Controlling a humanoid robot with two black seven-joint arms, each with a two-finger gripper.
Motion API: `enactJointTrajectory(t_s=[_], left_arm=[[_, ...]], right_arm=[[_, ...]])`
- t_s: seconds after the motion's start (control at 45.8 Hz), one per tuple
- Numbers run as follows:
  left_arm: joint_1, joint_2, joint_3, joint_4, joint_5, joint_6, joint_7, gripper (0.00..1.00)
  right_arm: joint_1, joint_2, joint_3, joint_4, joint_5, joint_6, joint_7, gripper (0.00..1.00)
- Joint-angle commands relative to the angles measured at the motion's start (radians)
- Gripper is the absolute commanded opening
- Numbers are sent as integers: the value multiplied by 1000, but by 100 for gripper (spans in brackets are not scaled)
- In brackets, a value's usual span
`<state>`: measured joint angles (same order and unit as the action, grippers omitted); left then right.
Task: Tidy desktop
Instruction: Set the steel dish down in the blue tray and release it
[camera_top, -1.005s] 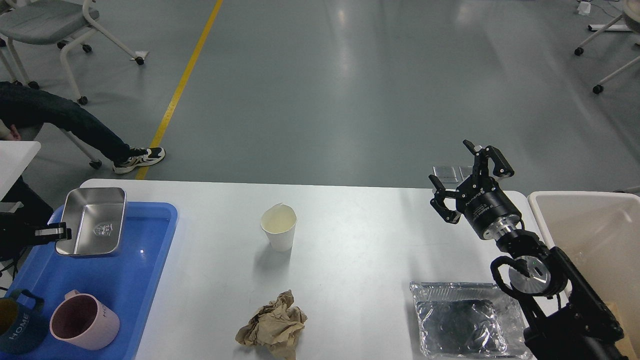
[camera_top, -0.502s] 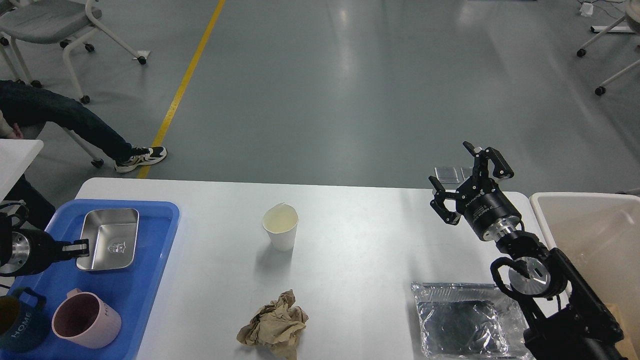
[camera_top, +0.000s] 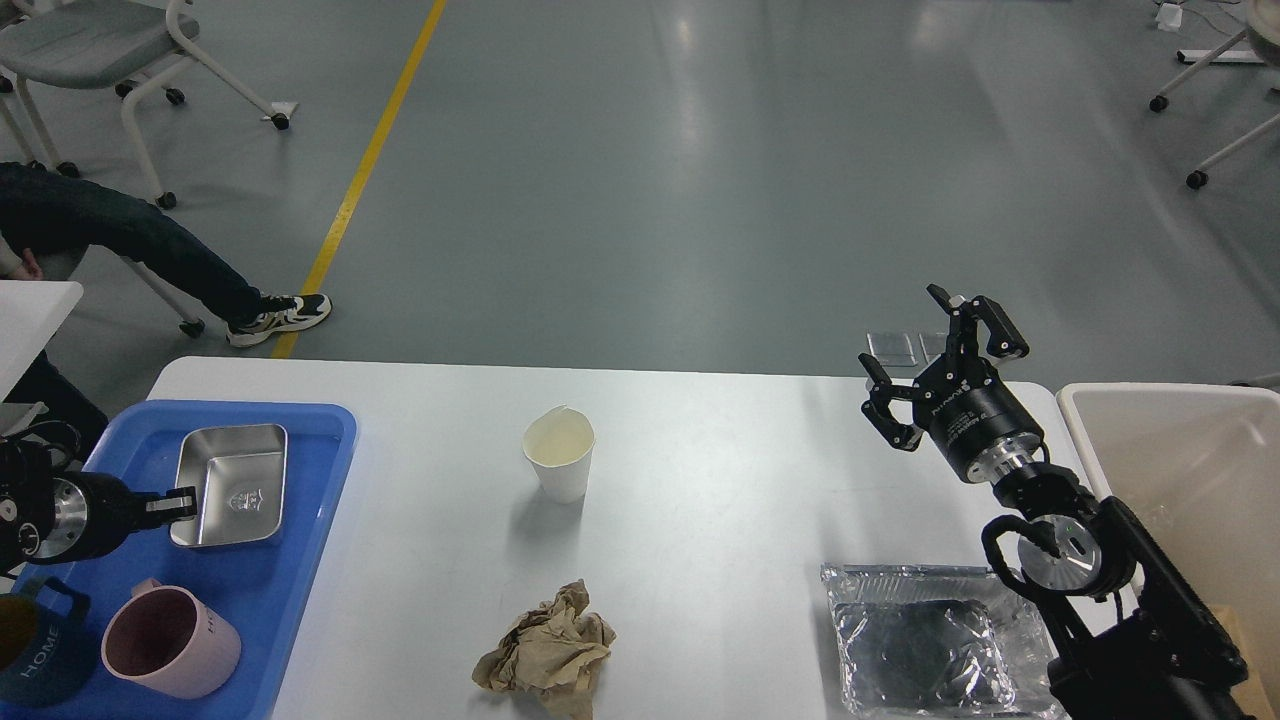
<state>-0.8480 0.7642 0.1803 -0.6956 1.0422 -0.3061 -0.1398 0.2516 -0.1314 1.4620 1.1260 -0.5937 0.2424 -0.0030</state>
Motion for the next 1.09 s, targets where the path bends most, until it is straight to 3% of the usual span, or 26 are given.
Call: enactJointTrajectory(t_s=[0.0, 0.262, 0.568, 1.07], left_arm=[[3, -5, 1, 1, -4, 4, 2, 32], [3, -5, -13, -2, -28, 5, -9, 81], [4, -6, -7, -4, -41, 7, 0, 87], [3, -3, -5, -16, -36, 18, -23, 96]], right_arm=[[2, 1, 0, -2, 0, 0, 0, 100], [2, 1, 0, 0, 0, 0, 0, 100], [3, -1, 0, 0, 0, 0, 0, 100], [5, -2, 0, -3, 0, 0, 0, 100]])
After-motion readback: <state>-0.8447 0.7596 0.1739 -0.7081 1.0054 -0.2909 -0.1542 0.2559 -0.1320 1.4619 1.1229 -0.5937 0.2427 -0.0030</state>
